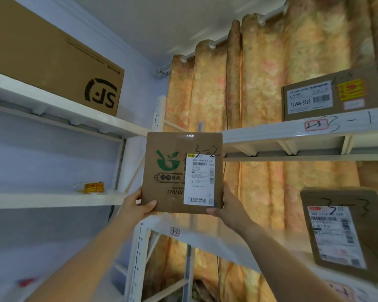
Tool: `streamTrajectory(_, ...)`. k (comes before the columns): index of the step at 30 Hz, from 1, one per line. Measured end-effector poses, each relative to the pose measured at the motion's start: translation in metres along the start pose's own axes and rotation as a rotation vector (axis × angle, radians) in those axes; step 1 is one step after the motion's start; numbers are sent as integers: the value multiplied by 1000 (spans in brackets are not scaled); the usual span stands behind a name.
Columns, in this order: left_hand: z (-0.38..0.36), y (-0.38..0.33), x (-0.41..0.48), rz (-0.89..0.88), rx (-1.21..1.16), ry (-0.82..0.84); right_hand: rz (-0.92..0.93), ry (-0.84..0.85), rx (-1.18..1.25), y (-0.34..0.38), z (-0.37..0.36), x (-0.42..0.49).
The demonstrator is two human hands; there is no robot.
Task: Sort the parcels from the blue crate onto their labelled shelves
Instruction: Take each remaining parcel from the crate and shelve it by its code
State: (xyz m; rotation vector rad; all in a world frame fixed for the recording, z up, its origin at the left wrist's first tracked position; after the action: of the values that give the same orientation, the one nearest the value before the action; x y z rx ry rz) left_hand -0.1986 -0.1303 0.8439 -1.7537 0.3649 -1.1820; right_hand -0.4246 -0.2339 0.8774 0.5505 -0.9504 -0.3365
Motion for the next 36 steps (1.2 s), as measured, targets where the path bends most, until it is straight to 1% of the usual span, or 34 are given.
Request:
streamTrajectory(2, 14, 1, -2, -57, 136, -67, 8, -33, 20, -10, -13, 0)
streamTrajectory(4, 24, 7, 0, -74, 221, -106, 22, -62, 20, -18, -24, 1)
streamTrajectory(7, 33, 20, 12, -69, 240, -111, 47, -110, -31, -30, -34, 7)
streamTrajectory(10, 31, 38, 31, -67, 227, -88, 28, -151, -85, -49, -39, 14)
streamTrajectory(15, 20, 73, 82, -45, 171, -4, -13, -193, -197, -76, -46, 36)
streamTrajectory(20, 4, 99, 140, -82, 178, 155, -88, -235, -297, -104, -52, 68)
streamTrajectory(26, -17, 141, 194, -81, 154, 296, -184, -300, -403, -136, -50, 88)
streamTrajectory(29, -24, 167, 217, -47, 101, 322, -227, -331, -447, -150, -54, 93)
streamTrajectory(32, -29, 195, 233, -2, 59, 327, -282, -328, -468, -167, -61, 98)
streamTrajectory(36, -33, 219, 235, -73, 222, 360, -356, -290, -505, -187, -73, 101)
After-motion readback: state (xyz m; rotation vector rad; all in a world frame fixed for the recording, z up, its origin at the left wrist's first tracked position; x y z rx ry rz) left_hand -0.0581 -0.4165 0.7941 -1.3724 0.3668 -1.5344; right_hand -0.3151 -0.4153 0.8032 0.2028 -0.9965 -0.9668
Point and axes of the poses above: each hand's wrist, its own x-axis towards the middle knuckle, its own z-axis out of the back of the hand, y = z × x, the point moved 8 cm from there along x, towards the middle knuckle, and after that the axes turned 3 degrees about z, right-handed, at the moved point
